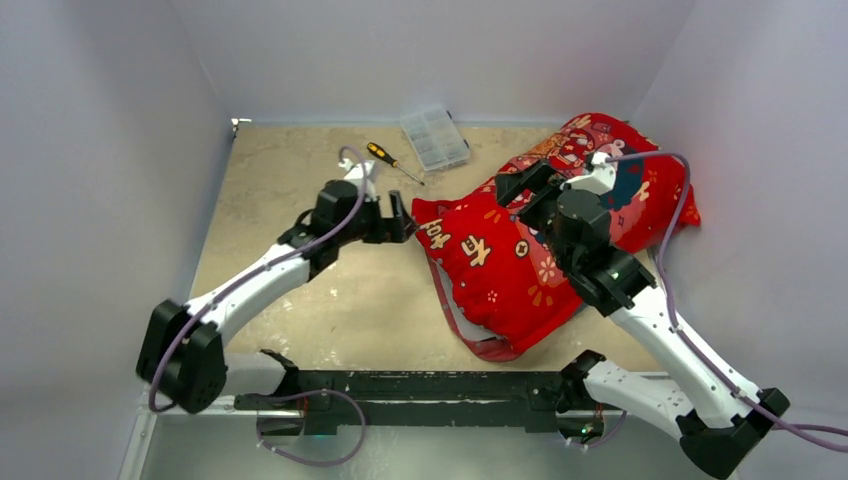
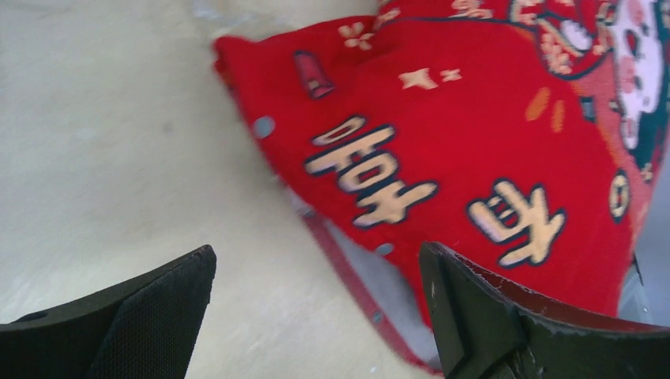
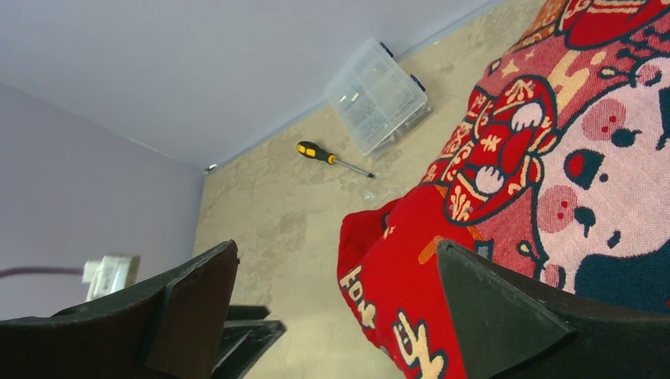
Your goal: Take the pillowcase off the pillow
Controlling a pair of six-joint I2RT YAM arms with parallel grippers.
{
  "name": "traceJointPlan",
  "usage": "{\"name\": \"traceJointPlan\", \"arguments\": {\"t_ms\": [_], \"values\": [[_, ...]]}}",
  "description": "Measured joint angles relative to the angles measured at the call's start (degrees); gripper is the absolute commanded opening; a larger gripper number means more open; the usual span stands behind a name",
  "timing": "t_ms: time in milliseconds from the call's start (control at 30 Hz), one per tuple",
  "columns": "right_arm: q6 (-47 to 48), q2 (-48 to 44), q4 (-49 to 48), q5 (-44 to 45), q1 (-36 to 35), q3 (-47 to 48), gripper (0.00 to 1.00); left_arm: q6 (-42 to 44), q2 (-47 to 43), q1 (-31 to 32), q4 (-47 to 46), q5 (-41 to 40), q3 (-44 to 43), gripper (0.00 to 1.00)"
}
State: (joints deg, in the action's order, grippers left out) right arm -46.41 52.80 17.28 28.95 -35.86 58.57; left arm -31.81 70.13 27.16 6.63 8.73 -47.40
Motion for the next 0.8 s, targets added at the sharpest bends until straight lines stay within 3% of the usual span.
{"name": "traceJointPlan", "arguments": {"t_ms": [267, 633, 733, 767, 800], "values": [[1.55, -3.13, -1.62, 0.04, -0.04, 0.00, 0.99, -0.02, 19.85, 10.25, -6.97, -0.68, -17.64, 0.99], [1.86, -4.85, -2.23, -0.09, -0.04, -1.84, 0.99, 3.54, 42.38, 14.93, -7.72, 2.19, -39.45, 0.99], [1.86, -4.87, -2.27, -0.15, -0.04, -2.05, 0.99, 3.93, 46.62, 15.93, -8.02, 3.69, -41.20, 0.89], [1.86, -4.87, -2.32, -0.15, -0.04, -2.12, 0.99, 3.89, 47.71, 16.22, -8.46, 4.00, -41.20, 0.80], [1.88, -4.90, -2.38, -0.13, -0.04, -2.21, 0.99, 3.74, 48.48, 16.44, -8.94, 4.24, -41.20, 0.63]]}}
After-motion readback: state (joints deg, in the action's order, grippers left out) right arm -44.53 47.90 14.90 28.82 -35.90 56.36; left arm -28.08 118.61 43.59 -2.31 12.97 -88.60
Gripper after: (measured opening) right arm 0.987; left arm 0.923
